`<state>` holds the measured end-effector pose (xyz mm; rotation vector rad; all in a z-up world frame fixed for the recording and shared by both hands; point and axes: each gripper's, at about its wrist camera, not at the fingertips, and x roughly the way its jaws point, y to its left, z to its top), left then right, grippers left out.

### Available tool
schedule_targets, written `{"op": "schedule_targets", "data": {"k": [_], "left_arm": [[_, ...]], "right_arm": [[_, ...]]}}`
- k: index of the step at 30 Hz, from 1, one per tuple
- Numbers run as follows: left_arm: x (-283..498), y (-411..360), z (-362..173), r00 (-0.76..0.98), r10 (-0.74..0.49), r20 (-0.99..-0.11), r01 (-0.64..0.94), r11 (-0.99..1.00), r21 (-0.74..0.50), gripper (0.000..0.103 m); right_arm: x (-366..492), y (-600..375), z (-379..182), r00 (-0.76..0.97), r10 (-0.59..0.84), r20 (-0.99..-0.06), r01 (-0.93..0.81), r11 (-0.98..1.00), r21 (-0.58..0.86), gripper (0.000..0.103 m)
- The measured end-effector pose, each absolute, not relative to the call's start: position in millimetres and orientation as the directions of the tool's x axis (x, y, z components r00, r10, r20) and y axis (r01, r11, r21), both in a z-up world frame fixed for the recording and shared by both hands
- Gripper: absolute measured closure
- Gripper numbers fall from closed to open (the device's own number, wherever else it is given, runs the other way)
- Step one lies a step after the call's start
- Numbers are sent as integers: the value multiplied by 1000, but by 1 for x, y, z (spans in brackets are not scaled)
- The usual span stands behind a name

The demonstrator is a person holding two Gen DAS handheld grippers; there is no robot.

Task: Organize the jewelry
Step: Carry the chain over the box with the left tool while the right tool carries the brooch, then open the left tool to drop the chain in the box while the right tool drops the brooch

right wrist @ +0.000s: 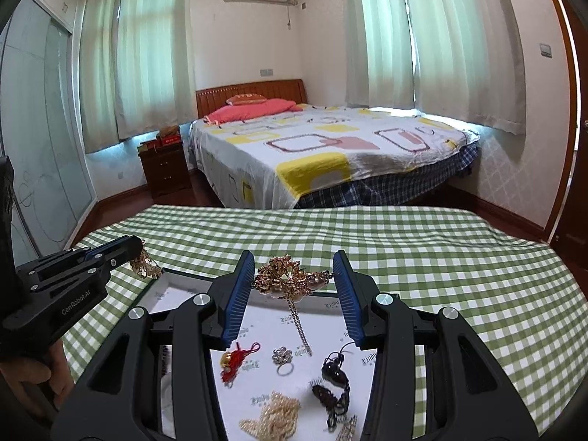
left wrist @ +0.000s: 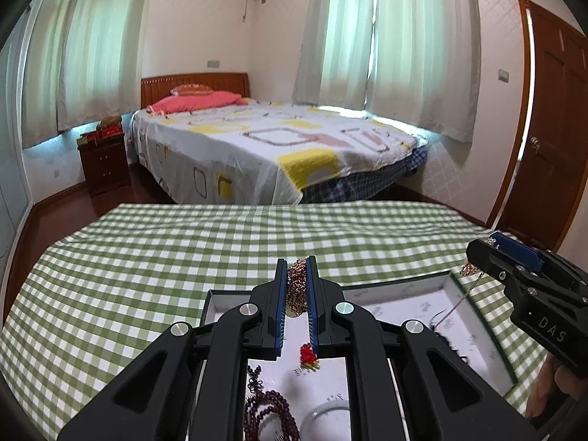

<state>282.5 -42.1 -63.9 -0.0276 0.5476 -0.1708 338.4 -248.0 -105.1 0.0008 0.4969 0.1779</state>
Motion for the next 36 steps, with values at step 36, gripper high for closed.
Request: {"op": "schedule_targets", "data": {"k": [36], "left_arm": [[344, -33, -137, 589, -103, -802, 77, 994, -72, 60]], "right_arm": [[410, -247, -182, 616, 178, -767, -130, 984, 124, 50]]}}
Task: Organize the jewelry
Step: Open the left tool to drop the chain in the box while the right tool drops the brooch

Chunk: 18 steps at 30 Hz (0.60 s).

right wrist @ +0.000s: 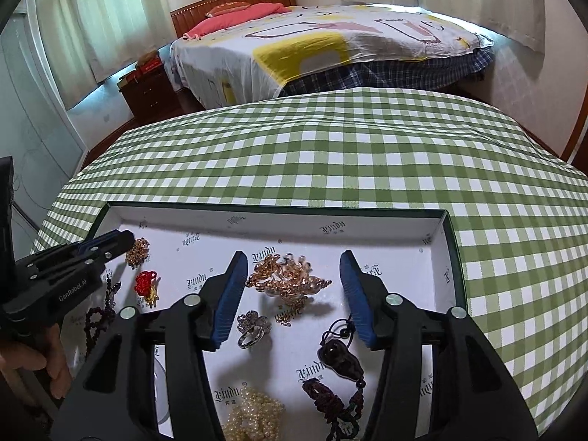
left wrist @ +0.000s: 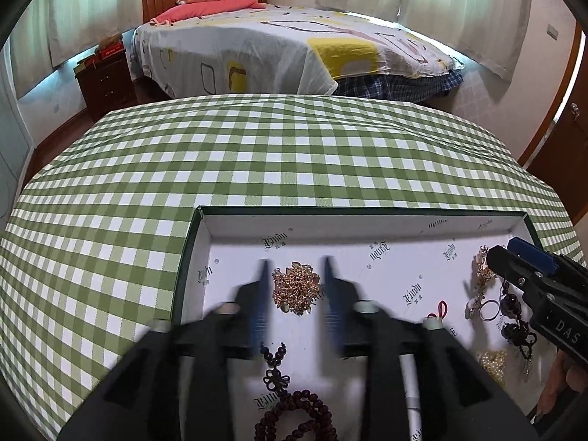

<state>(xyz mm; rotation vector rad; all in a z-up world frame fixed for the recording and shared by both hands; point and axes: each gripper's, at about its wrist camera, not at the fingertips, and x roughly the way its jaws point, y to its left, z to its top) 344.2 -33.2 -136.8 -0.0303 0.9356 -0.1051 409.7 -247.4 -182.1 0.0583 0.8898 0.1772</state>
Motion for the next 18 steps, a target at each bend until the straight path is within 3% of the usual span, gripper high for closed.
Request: {"op": "schedule_targets", "data": {"k": [5, 18], "left_arm": [[339, -38, -130, 627, -79, -775, 84, 996, -33, 37], [333, -41, -122, 651, -72, -755, 97, 995, -11, 30]], "right_arm": [[405, -245, -182, 624, 178, -761, -126, 984, 127, 41], [388, -251, -171, 671, 176, -721, -118, 984, 131, 36]]}}
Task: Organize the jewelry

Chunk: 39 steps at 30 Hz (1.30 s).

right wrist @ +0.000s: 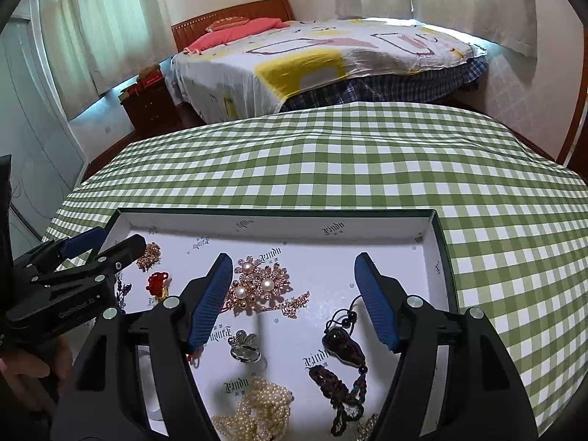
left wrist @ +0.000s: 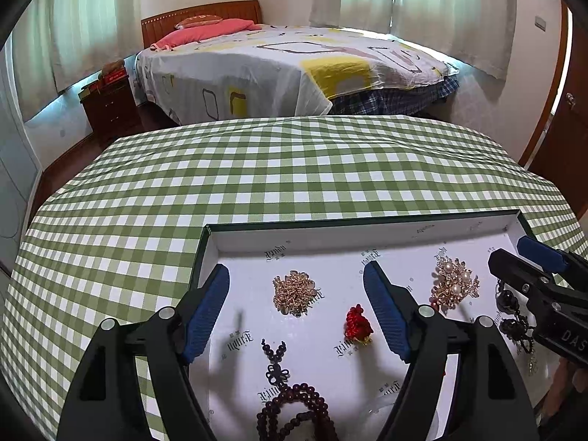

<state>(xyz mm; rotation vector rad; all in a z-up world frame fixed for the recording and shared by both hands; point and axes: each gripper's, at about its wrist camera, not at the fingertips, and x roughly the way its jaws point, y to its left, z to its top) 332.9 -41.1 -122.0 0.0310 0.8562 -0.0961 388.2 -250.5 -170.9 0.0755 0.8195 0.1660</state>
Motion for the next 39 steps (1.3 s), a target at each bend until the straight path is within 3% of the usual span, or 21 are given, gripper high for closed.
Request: {"op": "schedule_targets", "data": {"k": [18, 31, 39], "left_arm": [[280, -42, -88, 746, -51, -664, 78, 997, 11, 25], [173, -37, -44, 811, -5, -585, 19, 1000, 19, 19], [117, -29, -8, 845, 28, -533, -3, 999, 46, 19]], "right_arm": [[334, -243, -134, 762, 152, -629, -131, 988, 80, 36], [229, -242, -118, 779, 158, -607, -140, 987, 77, 25], [164, -238, -72, 839, 132, -528, -142, 990, 22, 19]]}}
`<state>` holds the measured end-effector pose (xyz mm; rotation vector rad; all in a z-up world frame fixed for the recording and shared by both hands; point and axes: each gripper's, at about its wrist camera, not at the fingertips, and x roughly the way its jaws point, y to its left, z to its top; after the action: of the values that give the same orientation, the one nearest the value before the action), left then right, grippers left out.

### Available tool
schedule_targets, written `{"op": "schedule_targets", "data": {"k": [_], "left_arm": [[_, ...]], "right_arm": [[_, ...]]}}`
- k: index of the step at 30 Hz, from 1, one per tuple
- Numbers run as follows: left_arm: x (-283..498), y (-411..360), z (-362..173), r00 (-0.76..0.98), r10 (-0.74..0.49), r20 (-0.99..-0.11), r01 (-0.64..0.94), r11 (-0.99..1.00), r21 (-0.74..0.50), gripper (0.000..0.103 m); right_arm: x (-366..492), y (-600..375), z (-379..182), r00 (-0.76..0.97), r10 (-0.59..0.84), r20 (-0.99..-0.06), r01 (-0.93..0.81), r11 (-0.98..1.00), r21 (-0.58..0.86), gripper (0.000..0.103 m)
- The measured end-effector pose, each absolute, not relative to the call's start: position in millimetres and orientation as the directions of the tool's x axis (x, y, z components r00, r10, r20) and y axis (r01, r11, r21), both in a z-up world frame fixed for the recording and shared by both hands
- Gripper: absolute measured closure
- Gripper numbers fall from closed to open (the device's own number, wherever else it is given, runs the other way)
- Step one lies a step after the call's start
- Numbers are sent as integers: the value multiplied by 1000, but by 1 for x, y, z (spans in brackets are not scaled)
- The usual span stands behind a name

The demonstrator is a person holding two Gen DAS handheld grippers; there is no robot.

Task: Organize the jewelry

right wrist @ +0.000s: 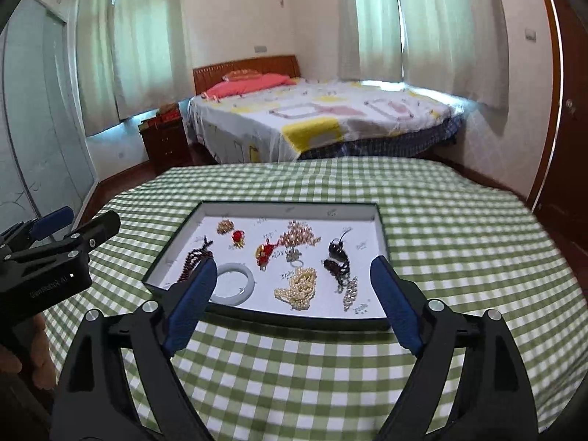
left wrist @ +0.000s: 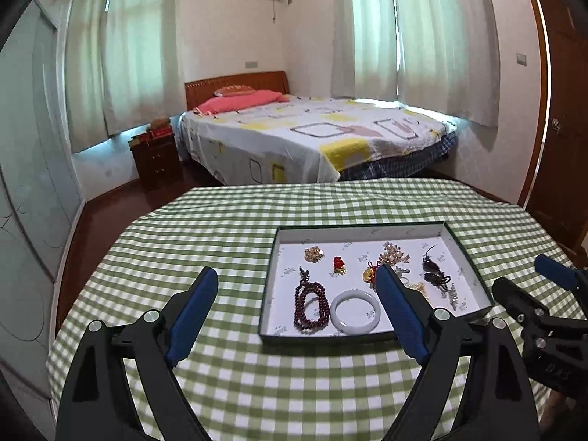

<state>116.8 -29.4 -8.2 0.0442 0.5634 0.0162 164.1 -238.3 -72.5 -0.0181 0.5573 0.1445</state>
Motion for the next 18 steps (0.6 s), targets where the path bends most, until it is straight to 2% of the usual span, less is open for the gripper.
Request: {"op": "schedule_targets", "data": {"k": [18], "left_arm": [[39, -17, 38, 896, 46, -443, -38, 999, 27, 18]], "right_arm": [[88, -239, -15, 896, 169, -410, -180, 984, 12, 18]]}}
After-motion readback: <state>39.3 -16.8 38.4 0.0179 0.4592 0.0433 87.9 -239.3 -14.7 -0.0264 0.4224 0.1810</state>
